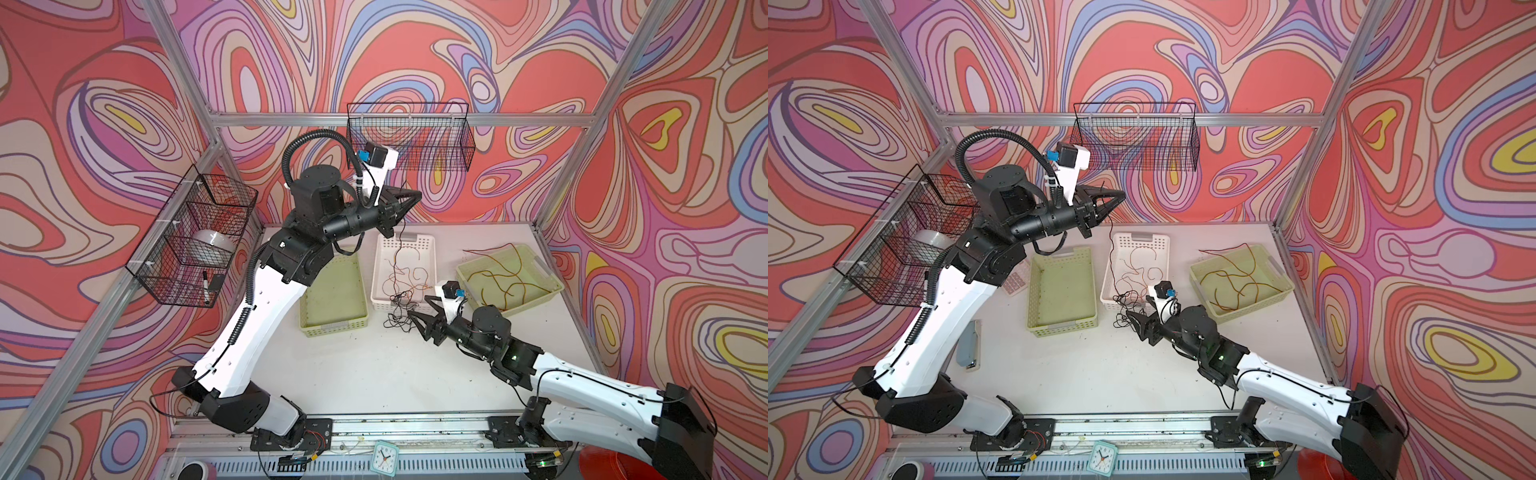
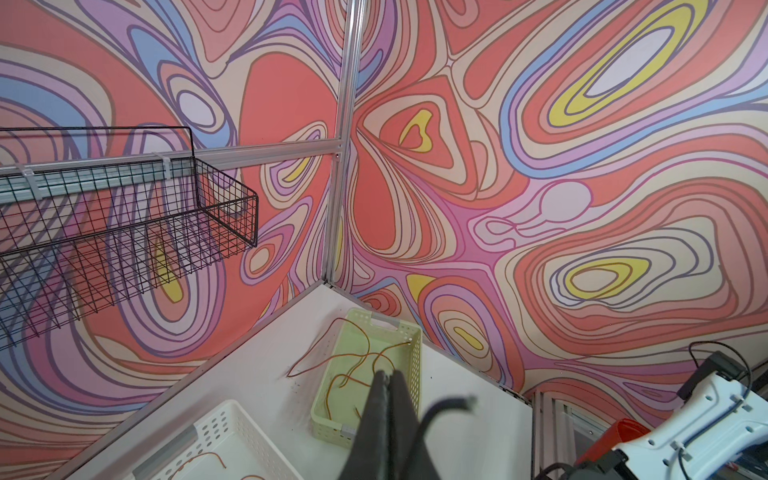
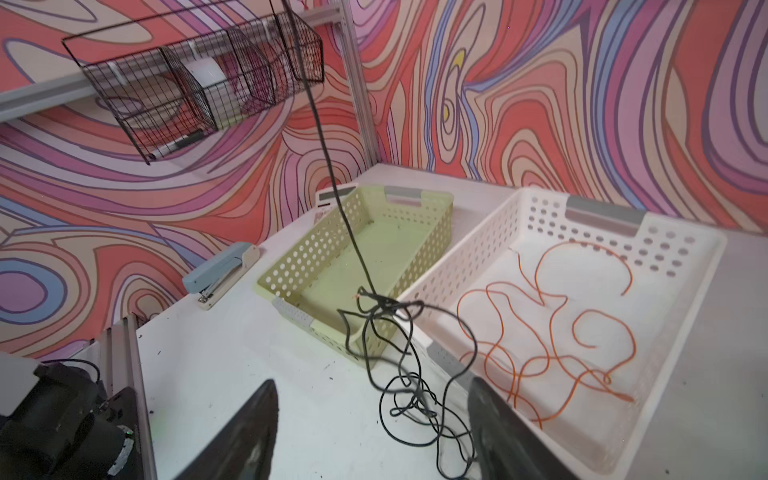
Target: Untangle the cables
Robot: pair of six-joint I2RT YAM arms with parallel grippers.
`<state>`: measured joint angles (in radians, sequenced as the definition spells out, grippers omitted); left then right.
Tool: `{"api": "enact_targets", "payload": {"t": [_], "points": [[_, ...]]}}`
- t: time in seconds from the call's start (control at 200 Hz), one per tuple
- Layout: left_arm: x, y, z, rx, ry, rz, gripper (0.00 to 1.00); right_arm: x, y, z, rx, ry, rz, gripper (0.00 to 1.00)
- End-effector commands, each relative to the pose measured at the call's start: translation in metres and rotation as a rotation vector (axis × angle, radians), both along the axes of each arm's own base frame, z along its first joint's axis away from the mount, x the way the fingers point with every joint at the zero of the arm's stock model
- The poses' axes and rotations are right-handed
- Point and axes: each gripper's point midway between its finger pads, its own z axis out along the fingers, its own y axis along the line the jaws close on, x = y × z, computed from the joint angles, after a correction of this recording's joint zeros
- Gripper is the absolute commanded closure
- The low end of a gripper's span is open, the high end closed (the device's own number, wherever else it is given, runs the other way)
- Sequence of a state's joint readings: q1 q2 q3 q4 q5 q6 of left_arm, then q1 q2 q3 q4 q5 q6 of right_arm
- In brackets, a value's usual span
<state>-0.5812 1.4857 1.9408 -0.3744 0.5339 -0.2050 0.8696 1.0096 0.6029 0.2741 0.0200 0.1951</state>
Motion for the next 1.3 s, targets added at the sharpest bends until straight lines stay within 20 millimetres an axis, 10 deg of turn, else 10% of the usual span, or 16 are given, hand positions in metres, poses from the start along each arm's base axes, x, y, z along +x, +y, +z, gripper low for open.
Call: {"api": "enact_targets", "payload": {"t": [0.0,0.416,0.621,0.716,0.911,1.292], "points": [[-0.008,0.001,0.007,-0.029,-0.006,-0.03,1.0,0.0,0.003,0.001,-0.072,-0.012,0.022,0.25],[-0.015,-0.003,-0.002,-0.039,0.028,-0.074,1.0,0.06,0.047,0.01,-0.076,0.005,-0.079,0.34],[-0.013,-0.004,-0.014,-0.015,0.055,-0.07,1.0,0.057,0.043,0.016,-0.024,0.0,-0.087,0.91],[-0.006,-0.006,-0.026,0.011,0.085,-0.054,1.0,0.042,0.045,0.029,0.047,0.006,-0.017,1.0],[0.02,-0.007,-0.082,0.211,0.21,0.0,0.01,0.039,0.018,0.034,0.188,0.16,-0.059,1.0],[0.011,0.043,-0.181,0.421,0.246,0.1,0.0,0.047,-0.035,0.036,0.351,0.293,-0.15,1.0]]}}
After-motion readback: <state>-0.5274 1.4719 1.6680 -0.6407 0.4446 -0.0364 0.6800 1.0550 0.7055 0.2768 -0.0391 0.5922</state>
